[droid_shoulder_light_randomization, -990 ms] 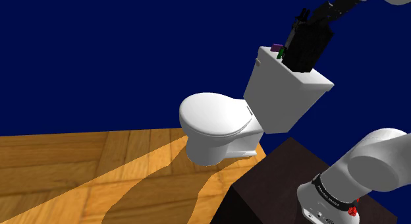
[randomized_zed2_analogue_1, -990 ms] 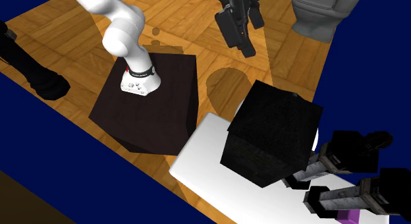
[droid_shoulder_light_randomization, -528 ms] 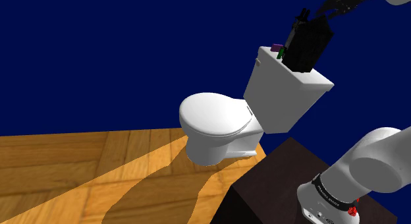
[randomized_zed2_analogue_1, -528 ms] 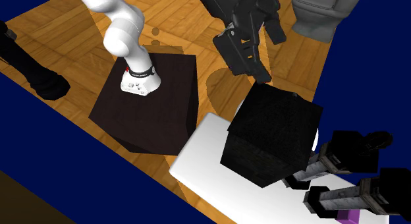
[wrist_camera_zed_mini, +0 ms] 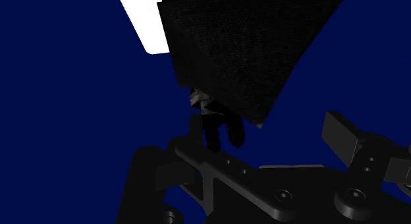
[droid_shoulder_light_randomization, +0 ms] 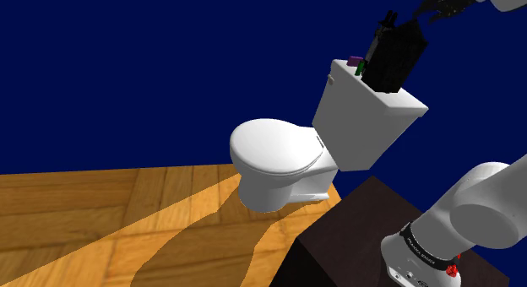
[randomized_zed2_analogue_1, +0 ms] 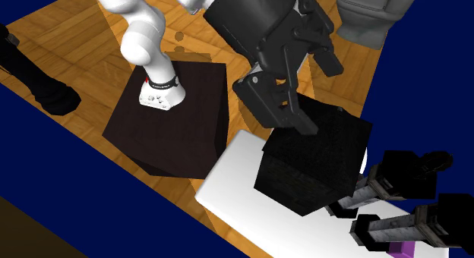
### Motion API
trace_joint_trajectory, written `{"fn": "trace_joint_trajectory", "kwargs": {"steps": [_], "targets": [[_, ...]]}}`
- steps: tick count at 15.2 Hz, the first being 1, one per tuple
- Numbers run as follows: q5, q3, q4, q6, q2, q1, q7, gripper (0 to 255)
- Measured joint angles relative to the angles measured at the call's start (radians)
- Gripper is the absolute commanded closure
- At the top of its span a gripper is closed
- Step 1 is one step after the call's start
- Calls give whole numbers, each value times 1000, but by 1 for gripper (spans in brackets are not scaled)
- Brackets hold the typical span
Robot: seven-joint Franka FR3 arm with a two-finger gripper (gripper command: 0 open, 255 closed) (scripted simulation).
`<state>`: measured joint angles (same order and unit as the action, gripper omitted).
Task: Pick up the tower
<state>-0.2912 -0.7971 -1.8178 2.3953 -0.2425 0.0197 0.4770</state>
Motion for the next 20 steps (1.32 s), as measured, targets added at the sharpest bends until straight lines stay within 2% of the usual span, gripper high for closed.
{"fn": "trace_joint_trajectory", "kwargs": {"steps": [5,6,16,20], "targets": [[-13,-3,-71,64,-10,3,25,0],[-16,-6,-74,67,-9,4,29,255],[-19,-7,-76,71,-9,5,33,255],[-7,-3,-36,32,-6,1,14,255]]}}
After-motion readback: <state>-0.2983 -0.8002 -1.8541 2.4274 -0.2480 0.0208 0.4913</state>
